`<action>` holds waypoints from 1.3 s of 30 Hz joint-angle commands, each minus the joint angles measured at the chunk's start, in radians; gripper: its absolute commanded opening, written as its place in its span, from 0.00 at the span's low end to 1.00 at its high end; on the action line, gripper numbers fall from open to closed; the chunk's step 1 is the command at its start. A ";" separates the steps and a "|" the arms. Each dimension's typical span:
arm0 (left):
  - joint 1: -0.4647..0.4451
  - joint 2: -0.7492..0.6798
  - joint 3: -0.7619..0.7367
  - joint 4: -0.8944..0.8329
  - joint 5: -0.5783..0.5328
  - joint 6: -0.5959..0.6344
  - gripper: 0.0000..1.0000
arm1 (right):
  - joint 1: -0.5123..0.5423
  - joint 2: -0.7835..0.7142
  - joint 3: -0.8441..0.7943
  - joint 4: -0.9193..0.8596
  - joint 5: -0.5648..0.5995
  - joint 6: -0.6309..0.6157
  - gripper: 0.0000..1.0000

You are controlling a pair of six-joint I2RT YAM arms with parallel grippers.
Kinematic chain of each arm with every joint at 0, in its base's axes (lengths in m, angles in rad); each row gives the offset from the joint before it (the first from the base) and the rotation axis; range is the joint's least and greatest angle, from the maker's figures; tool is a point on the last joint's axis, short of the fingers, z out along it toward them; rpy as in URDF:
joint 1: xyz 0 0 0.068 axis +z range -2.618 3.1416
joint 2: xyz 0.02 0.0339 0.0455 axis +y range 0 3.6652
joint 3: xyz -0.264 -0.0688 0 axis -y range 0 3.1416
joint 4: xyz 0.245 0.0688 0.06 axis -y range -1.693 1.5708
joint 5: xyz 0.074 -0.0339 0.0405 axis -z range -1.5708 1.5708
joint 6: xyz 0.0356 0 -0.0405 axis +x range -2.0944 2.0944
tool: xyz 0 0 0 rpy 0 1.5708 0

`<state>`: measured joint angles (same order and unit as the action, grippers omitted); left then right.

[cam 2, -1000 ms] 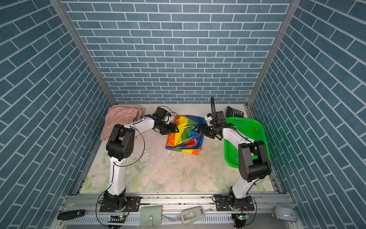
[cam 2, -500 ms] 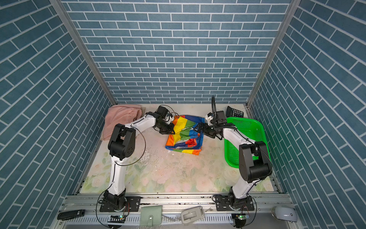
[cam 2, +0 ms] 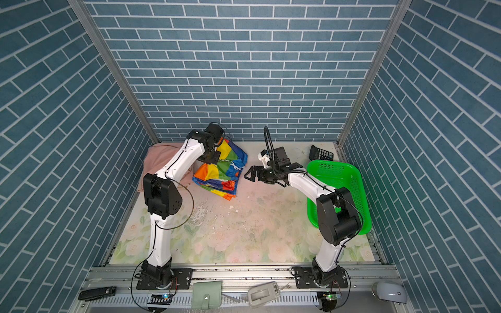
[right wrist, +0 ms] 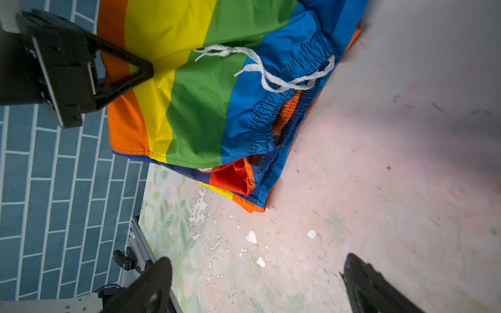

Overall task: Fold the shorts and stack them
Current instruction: 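Lift the folded rainbow shorts with left gripper and place them on the pink stack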

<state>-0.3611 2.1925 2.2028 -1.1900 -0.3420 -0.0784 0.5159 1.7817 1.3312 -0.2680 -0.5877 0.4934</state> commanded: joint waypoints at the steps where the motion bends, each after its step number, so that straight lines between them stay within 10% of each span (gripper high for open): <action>1: 0.016 -0.069 0.041 -0.047 -0.172 0.058 0.00 | 0.041 0.062 0.075 -0.003 -0.010 0.007 0.99; 16: 0.128 -0.038 0.297 -0.094 -0.165 0.140 0.00 | 0.166 0.234 0.309 -0.035 -0.023 0.025 0.99; 39: 0.468 -0.139 0.192 -0.011 0.404 0.015 0.00 | 0.187 0.255 0.374 -0.042 -0.032 0.040 0.99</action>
<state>0.0689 2.0476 2.4092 -1.2537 -0.0090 -0.0532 0.6914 2.0239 1.6756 -0.2890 -0.6018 0.5194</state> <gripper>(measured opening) 0.060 0.988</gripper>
